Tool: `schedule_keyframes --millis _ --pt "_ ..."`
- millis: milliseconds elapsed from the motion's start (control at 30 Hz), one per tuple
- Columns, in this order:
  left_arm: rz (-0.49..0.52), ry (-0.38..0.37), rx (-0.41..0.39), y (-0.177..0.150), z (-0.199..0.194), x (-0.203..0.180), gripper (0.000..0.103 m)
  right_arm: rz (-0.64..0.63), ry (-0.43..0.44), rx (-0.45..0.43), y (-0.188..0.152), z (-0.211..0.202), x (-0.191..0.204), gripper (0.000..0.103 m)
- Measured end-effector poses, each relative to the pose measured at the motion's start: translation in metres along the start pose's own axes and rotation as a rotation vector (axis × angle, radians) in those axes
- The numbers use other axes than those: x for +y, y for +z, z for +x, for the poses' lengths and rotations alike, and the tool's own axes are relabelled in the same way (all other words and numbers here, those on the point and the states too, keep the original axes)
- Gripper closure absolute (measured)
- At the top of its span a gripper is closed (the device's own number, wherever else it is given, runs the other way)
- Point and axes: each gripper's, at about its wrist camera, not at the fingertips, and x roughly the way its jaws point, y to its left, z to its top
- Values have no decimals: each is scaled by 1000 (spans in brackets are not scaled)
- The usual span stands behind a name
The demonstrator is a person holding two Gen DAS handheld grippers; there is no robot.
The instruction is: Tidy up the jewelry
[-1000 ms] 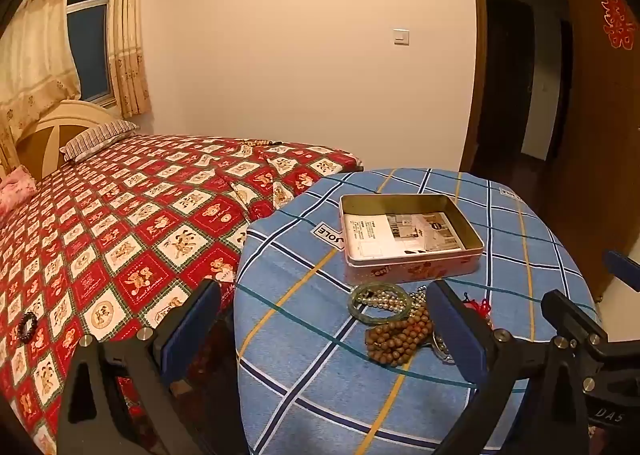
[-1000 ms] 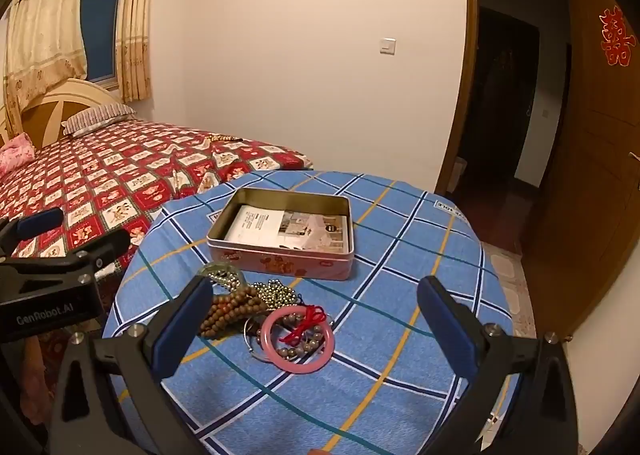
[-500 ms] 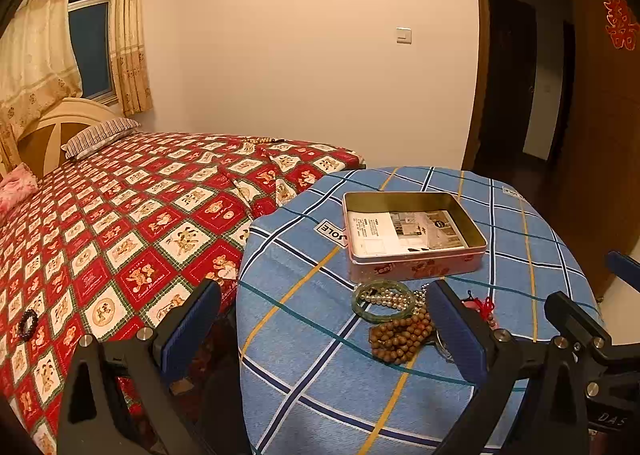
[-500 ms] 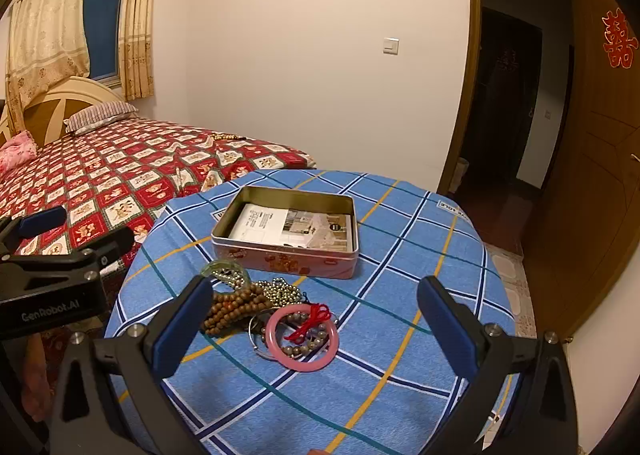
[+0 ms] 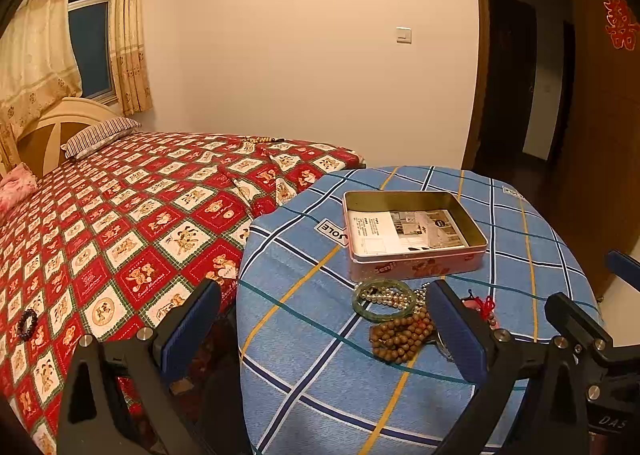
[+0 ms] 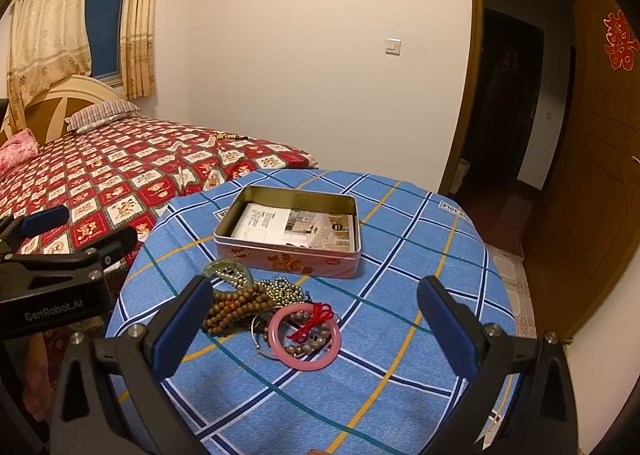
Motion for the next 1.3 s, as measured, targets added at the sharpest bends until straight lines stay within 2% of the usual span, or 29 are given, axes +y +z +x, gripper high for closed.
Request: schedule_keyframes --millis 1300 --pt "-3 -1 4 -1 2 2 1 -7 1 3 0 -2 7 0"
